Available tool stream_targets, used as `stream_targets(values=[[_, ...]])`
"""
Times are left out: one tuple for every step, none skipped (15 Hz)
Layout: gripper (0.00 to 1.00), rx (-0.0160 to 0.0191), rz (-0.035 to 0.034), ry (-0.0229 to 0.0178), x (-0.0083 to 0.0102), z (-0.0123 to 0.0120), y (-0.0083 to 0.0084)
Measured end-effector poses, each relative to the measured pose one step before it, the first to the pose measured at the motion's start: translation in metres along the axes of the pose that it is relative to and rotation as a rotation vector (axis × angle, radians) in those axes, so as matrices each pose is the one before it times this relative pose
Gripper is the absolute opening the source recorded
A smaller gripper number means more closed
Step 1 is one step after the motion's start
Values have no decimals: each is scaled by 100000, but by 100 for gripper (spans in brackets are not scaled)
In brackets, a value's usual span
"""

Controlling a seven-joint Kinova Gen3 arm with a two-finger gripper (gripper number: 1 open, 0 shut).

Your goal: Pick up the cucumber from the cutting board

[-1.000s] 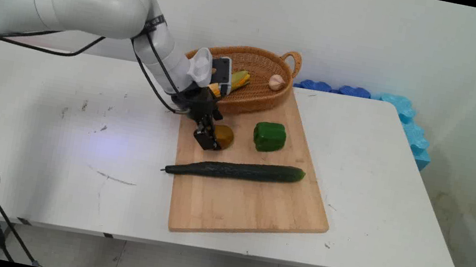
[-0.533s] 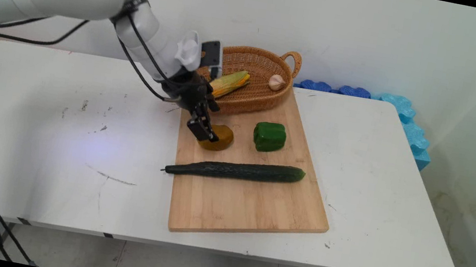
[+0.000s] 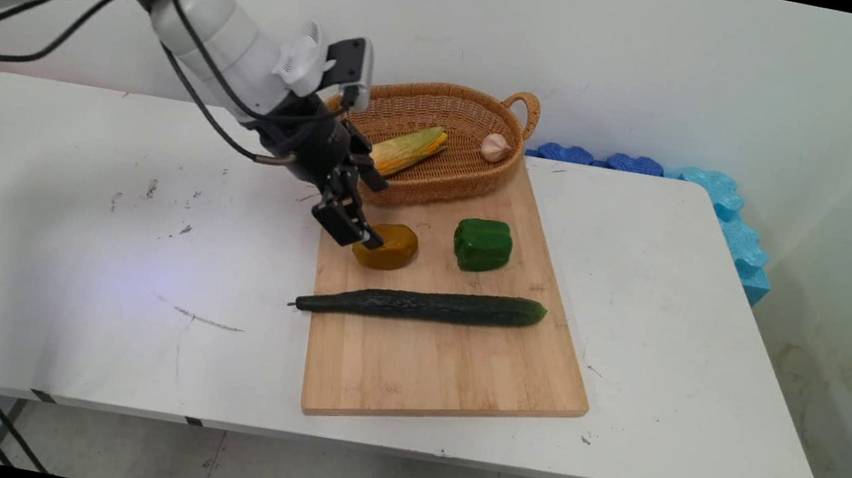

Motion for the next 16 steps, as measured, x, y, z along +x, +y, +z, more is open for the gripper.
stream_targets(values=[[100,-1056,204,1099,-26,-508,394],[100,-1061,297,1040,4,-413,376],[100,-1083,462,844,7,-260,370],[100,-791,445,484,1,-86,305],[100,-797,468,376,0,23,324],[100,-600,345,19,5,215,244],[100,-602,441,-35,37,369,263],[100,-540,522,-241,82,541,245],[100,-507,517,-399,116,698,231],[100,-311,330,-331,118,682,176],[100,-317,314,-469,145,841,184],[100,-226,192,-633,106,898,168],[100,24,94,-603,77,784,111],[100,133,47,-757,56,893,95],[100,196,97,-650,49,767,47],[100,458,44,-757,70,876,-7]])
